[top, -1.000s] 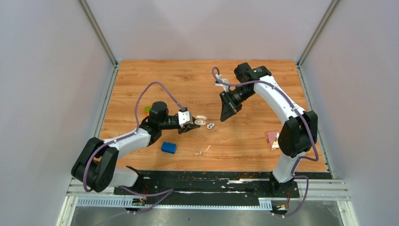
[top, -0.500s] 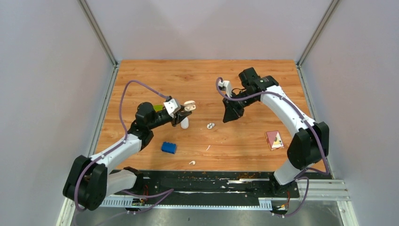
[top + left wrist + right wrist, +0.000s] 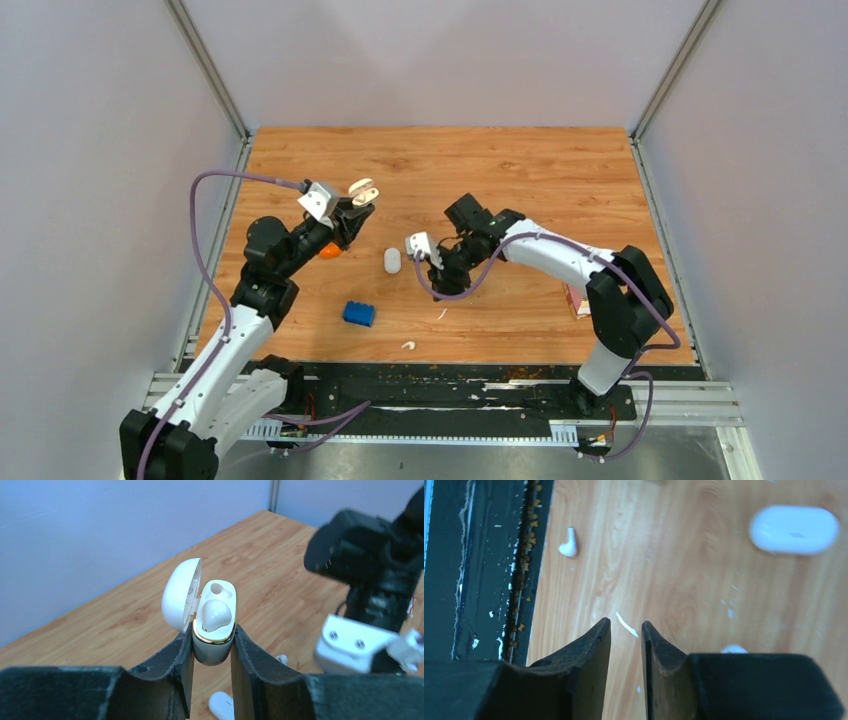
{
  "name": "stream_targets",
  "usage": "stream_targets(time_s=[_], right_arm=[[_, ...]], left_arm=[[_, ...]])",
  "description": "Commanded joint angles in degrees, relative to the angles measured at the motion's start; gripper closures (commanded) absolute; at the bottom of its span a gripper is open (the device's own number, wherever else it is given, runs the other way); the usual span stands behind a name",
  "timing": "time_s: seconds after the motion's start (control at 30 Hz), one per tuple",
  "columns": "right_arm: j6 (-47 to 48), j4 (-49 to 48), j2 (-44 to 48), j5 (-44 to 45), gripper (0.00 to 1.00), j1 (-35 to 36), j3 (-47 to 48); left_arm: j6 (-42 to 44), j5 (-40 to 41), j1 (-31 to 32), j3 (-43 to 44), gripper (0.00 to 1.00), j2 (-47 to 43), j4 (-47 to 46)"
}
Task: Insert the wireless bluetooth earbuds into the charging case
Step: Pick up the earbud from the center of the board.
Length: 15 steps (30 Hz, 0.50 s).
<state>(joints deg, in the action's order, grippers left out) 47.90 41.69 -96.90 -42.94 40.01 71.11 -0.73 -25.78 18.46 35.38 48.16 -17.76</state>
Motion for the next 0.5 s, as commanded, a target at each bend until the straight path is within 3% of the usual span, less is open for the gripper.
stream_targets(time_s=[0.0,0.47], right_arm=[[6.5,-9.7,-1.1,-4.2,0.66,5.4,-3.3],[15.6,-3.6,-12.4,-4.8,0.5,14.3,0.6]], left_arm=[[-0.9,2.3,-1.3,3.4,0.93,-1.8,3.8],[2.7,0.9,-1.8,4.6,0.92,-4.2,5.9]])
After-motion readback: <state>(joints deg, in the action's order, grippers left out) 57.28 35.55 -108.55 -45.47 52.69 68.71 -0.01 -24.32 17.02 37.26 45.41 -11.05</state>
